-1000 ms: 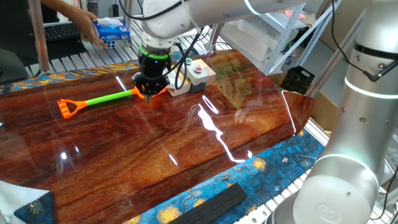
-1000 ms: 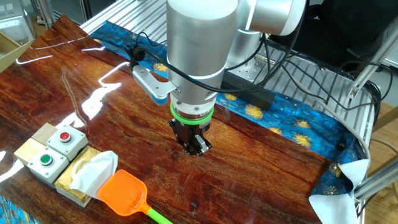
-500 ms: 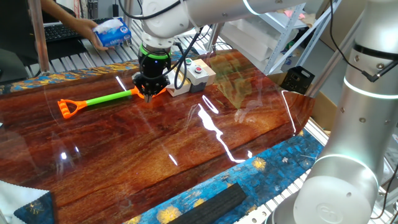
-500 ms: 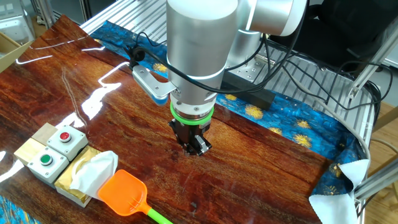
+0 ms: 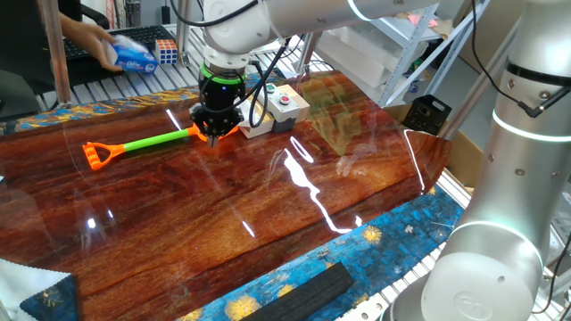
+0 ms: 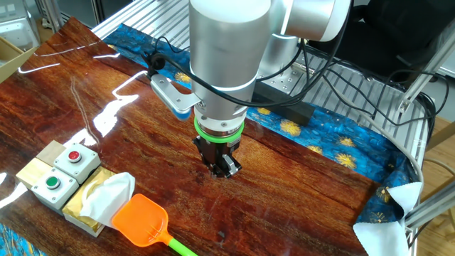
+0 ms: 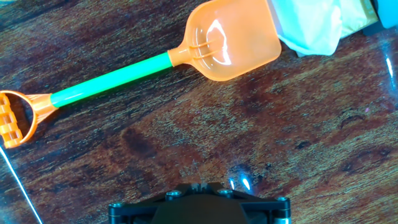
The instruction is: Use a shovel to scoop up an object
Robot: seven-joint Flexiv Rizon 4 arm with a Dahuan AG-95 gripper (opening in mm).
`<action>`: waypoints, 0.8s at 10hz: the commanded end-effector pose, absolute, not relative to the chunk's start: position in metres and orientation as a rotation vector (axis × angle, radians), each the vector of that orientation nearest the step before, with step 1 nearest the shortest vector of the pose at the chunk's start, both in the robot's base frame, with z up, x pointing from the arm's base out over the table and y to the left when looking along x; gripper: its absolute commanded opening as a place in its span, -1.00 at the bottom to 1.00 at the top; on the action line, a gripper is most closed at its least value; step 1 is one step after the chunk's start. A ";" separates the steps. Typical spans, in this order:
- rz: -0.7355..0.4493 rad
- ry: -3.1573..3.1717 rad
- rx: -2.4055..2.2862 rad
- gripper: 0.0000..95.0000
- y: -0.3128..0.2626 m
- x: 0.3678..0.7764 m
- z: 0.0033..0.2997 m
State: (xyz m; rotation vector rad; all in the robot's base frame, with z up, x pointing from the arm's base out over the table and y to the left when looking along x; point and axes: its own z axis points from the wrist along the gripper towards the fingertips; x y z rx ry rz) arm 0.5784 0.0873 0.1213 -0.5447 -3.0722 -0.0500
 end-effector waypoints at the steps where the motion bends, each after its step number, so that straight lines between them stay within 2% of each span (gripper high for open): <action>1: -0.053 -3.070 -0.541 -1.00 0.087 0.578 0.121; 8: -0.052 -3.069 -0.552 -1.00 0.087 0.578 0.121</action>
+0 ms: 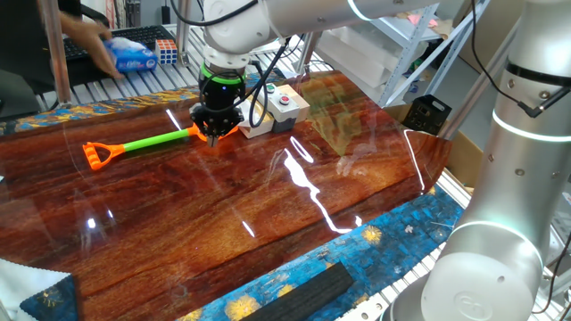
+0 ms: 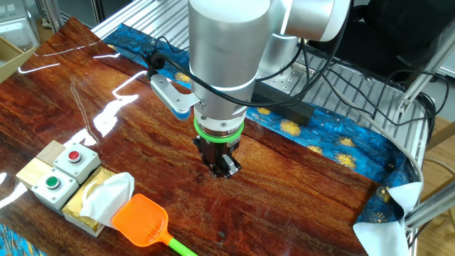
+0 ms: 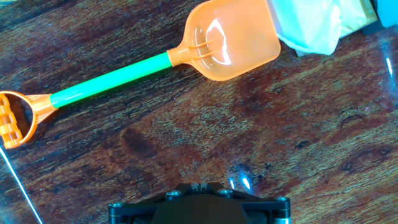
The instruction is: Use a shovel to scoop up an object
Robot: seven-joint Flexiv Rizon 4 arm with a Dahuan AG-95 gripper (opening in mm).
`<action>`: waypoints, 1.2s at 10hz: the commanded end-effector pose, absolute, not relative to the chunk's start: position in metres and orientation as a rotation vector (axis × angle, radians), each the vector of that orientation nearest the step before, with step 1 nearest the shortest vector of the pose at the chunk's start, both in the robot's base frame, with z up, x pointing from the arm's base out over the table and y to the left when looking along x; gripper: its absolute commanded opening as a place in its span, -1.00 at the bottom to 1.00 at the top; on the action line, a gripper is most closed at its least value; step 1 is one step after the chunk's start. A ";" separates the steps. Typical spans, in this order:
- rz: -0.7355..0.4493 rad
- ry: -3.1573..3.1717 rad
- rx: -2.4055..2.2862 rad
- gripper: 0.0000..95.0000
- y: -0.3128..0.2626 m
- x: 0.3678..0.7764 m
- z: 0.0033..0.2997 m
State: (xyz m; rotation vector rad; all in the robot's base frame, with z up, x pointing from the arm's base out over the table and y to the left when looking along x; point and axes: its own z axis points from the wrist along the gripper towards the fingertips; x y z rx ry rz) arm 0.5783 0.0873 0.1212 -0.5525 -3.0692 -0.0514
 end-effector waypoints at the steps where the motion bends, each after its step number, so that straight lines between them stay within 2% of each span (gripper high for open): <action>1: -0.052 -3.070 -0.552 -1.00 0.087 0.578 0.121; 12: -0.066 -3.085 -0.506 -1.00 0.090 0.571 0.117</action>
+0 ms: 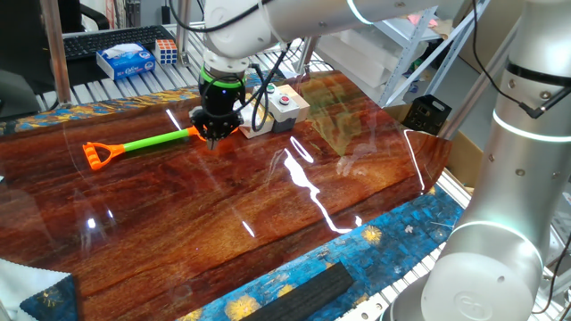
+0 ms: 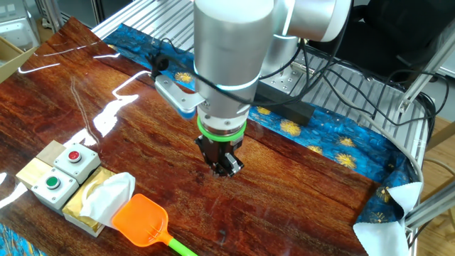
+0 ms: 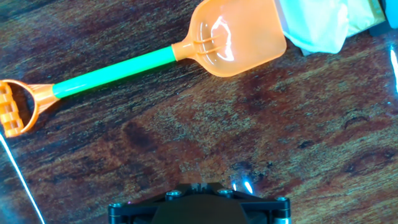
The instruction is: Use a shovel to scoop up an object
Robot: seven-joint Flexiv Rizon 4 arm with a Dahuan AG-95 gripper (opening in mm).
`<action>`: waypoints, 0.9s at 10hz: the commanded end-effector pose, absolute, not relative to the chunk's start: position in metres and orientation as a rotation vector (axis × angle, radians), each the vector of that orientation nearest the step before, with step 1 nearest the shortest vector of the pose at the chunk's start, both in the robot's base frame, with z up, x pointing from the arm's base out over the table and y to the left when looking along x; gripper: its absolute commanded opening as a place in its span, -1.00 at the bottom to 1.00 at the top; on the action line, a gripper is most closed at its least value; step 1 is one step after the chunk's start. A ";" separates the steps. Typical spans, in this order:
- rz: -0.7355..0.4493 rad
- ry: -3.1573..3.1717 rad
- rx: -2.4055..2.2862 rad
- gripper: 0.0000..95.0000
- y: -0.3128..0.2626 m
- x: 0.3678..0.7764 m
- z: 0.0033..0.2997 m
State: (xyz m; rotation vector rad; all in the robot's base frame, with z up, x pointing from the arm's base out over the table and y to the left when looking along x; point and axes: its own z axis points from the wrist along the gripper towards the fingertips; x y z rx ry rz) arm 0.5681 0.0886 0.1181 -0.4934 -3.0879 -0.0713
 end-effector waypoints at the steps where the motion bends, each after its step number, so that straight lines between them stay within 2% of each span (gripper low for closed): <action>1: -0.065 -3.084 -0.510 -1.00 0.090 0.572 0.118; 9: -0.062 -3.107 -0.462 -1.00 0.090 0.572 0.118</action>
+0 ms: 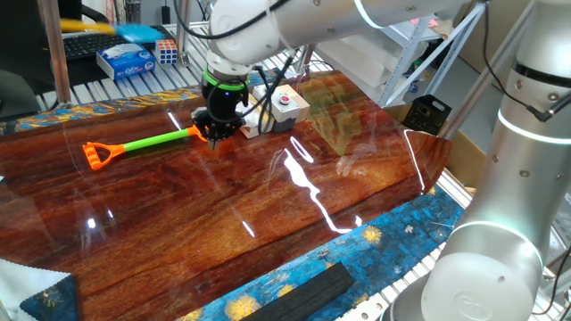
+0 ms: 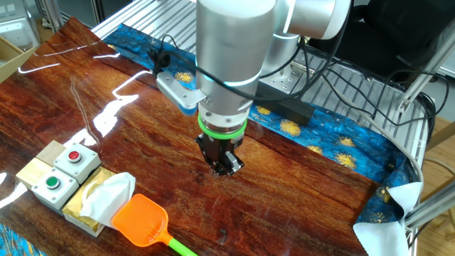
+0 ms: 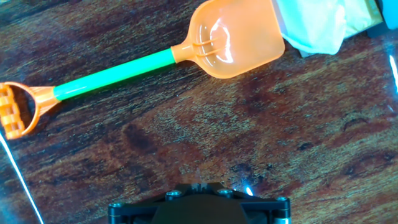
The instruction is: Use a shovel to scoop up an object
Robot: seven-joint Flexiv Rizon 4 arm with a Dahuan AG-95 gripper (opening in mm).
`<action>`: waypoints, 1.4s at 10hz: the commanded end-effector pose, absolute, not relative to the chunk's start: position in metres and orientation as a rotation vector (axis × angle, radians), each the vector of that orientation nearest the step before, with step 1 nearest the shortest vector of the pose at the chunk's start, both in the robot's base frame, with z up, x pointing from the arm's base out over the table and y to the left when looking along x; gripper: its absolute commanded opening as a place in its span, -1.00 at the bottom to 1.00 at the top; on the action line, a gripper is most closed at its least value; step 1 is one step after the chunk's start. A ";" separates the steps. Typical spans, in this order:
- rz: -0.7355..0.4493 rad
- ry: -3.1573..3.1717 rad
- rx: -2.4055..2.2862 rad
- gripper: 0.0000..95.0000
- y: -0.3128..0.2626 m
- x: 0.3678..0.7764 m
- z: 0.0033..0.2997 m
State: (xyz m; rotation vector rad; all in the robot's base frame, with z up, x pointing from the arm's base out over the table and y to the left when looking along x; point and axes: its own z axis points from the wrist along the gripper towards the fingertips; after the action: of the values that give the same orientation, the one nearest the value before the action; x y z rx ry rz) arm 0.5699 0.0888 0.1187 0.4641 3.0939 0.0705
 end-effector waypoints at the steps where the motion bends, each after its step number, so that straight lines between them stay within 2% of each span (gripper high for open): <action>1: 0.059 3.107 0.451 -1.00 0.090 0.572 0.118; 13: 0.057 3.108 0.452 -1.00 0.090 0.572 0.118; 14: 0.057 3.104 0.495 -0.60 0.090 0.572 0.118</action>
State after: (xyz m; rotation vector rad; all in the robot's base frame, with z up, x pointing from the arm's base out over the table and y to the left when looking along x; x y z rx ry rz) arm 0.5717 0.0895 0.1182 0.4827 3.1050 0.0562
